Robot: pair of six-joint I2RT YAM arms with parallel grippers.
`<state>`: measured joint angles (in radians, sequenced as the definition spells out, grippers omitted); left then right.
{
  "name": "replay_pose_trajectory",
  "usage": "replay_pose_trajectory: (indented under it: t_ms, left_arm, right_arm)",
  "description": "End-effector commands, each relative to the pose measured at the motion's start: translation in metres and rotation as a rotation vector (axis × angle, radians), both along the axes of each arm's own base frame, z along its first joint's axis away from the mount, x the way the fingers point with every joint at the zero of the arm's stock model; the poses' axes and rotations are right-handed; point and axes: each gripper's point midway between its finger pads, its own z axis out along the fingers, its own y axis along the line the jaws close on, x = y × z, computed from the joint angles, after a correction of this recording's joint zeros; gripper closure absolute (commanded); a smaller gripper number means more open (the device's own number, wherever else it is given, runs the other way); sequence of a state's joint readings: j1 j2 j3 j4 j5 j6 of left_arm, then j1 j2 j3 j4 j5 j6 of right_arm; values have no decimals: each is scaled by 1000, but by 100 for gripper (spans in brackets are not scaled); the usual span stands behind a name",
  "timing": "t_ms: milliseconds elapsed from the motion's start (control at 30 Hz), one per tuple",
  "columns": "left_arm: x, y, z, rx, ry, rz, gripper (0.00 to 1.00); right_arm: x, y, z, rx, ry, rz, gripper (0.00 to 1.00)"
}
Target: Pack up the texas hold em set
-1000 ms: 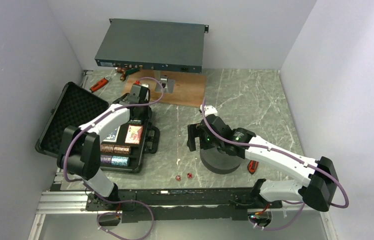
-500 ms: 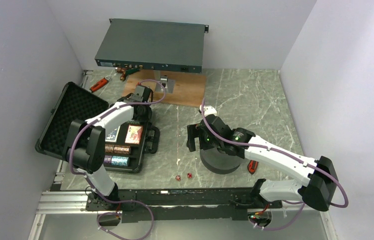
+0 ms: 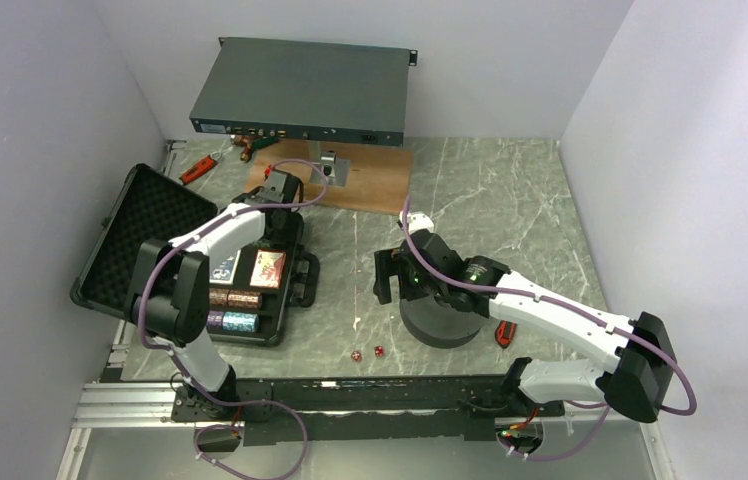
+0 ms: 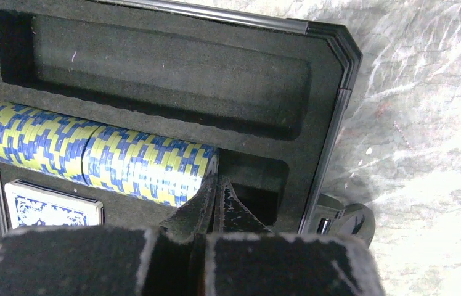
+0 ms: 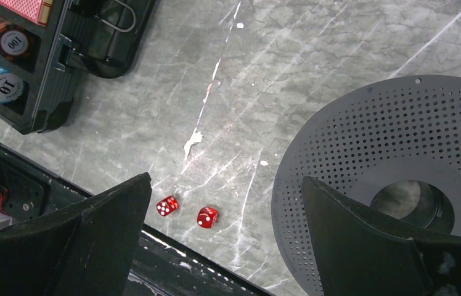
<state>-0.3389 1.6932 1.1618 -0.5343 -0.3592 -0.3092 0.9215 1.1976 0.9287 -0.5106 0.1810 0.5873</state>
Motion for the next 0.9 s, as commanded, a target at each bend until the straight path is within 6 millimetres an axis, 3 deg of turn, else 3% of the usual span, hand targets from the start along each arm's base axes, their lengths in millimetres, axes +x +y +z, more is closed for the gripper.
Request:
replay_pose_trajectory:
  t_ms: [0,133,467,633,867]
  left_arm:
    - [-1,41,9,77,-24,119,100]
    - [1,39,10,49,-33,121,100]
    - [1,30,44,-15,-120,99,69]
    - [-4,29,74,-40,-190,91,50]
    - [-24,31,137,-67,-334,58,17]
  right_arm:
    - [4,0,9,33,-33,-15,5]
    - [4,-2,9,28,-36,-20,4]
    - [4,-1,8,29,-34,-19,4]
    - [5,-1,8,24,-33,-19,4]
    - [6,2,7,21,-27,-15,4]
